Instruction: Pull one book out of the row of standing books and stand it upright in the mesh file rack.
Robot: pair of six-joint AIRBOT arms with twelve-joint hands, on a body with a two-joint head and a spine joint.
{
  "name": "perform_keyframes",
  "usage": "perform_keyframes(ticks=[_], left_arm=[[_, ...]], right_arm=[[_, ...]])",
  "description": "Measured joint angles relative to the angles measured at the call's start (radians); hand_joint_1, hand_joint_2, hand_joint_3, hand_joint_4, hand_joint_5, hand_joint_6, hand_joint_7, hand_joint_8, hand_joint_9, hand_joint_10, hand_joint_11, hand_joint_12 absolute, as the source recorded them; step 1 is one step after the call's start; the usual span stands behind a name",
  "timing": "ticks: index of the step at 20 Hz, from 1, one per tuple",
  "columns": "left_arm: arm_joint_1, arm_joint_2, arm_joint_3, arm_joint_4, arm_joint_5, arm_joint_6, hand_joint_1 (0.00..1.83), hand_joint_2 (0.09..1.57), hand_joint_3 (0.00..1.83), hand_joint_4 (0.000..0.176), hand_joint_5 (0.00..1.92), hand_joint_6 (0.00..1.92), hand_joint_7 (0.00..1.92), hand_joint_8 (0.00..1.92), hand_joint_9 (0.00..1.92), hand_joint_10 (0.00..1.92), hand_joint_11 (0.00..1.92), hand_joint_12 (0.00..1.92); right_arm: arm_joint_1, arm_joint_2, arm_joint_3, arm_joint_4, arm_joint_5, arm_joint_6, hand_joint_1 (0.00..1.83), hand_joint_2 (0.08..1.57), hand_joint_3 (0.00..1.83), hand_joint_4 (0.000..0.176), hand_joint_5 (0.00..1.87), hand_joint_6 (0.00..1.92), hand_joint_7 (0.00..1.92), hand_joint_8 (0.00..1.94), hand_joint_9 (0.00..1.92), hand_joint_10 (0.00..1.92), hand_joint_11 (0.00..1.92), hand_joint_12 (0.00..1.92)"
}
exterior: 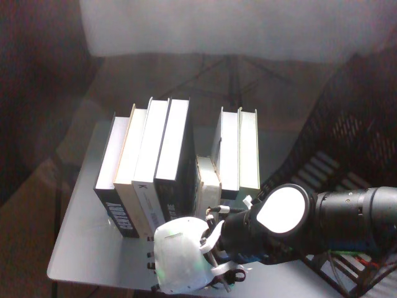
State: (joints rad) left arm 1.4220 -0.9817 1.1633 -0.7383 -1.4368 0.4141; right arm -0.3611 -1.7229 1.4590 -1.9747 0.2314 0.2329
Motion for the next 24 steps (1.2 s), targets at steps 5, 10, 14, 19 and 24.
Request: perform_keyframes(ticks=[5,10,14,19,24], left_arm=[[0.0,0.0,0.0,-0.001,0.0,0.0,0.16,1.4,0.0,0.048,0.05,0.0,0.0,0.0,0.0,0.0,0.0,0.25],[0.0,0.0,0.0,-0.003,0.0,0.0,0.17,1.4,0.0,0.048,0.04,0.0,0.0,0.0,0.0,0.0,0.0,0.03],[0.0,0.0,-0.002,-0.006,-0.001,0.0,0.15,1.4,0.0,0.045,0.05,0.0,0.0,0.0,0.0,0.0,0.0,0.22],[0.0,0.0,-0.005,-0.004,-0.012,0.0,0.15,1.4,0.0,0.058,0.04,0.0,0.0,0.0,0.0,0.0,0.0,0.4],[0.0,0.0,-0.006,-0.006,-0.013,0.0,0.17,1.39,0.0,0.063,0.05,0.0,0.0,0.0,0.0,0.0,0.0,0.48]], right_arm=[[0.0,0.0,0.0,0.0,0.0,0.0,1.17,1.12,0.0,0.0,0.96,1.02,1.16,1.43,1.21,1.77,1.14,1.92],[0.0,0.0,0.0,0.0,0.0,0.0,1.22,1.16,0.0,0.0,0.82,1.09,0.99,1.16,0.94,1.39,0.75,1.85],[-0.005,0.031,-0.028,0.017,-0.012,0.026,1.16,1.21,0.01,0.0,0.28,0.33,0.34,0.04,0.15,0.56,0.0,1.07],[-0.005,0.058,-0.059,0.013,-0.009,0.027,0.7,0.87,0.0,0.0,0.0,0.0,0.0,0.0,0.0,0.0,0.0,0.0],[-0.003,0.06,-0.061,0.01,-0.006,0.028,0.8,0.84,0.0,0.0,0.0,0.0,0.0,0.0,0.0,0.0,0.0,0.0]])
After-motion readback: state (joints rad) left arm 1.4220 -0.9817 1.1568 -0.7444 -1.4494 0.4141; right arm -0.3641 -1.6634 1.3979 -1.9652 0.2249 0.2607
